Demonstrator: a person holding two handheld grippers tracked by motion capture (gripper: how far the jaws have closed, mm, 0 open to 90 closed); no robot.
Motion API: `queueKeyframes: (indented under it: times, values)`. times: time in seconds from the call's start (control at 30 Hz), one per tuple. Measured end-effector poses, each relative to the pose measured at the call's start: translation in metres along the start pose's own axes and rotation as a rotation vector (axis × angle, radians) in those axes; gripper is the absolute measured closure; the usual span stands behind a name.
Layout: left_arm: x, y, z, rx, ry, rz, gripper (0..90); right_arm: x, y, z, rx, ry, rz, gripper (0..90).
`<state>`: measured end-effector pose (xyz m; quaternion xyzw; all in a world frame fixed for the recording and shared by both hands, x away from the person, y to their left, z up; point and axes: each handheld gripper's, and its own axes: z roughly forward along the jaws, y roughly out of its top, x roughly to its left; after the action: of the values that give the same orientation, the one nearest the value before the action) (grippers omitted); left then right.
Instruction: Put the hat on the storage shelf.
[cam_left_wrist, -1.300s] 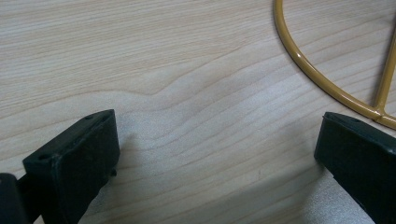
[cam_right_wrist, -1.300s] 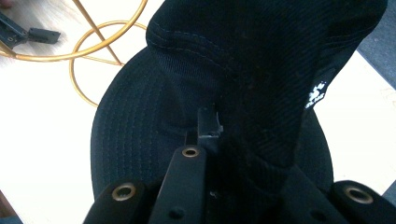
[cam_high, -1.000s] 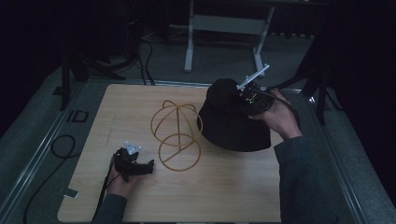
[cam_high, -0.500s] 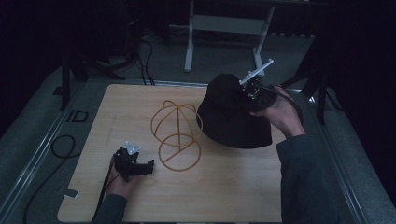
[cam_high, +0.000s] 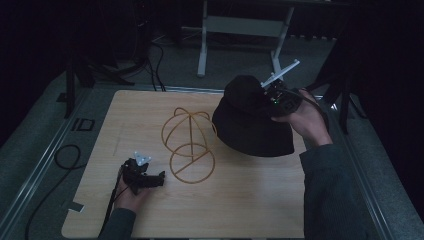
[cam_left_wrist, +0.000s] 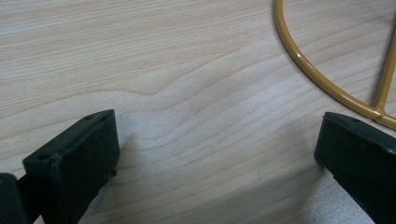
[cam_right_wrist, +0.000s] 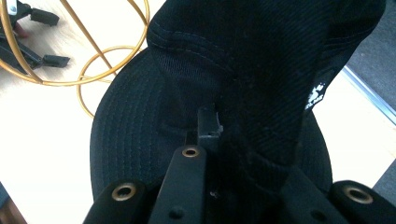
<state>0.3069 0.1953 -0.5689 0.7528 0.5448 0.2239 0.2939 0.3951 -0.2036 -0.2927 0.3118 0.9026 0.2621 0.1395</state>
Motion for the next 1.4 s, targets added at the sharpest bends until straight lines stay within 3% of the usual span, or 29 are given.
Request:
queueKeyframes:
  times: [0.6,1.4]
  values:
    - [0.0,0.0,0.0,0.0,0.0,0.0,0.3,0.0,0.002,-0.015,-0.035,-0.011,-0.007,87.8]
    - [0.0,0.0,0.0,0.0,0.0,0.0,0.3,0.002,0.008,-0.033,-0.115,0.019,-0.013,87.9]
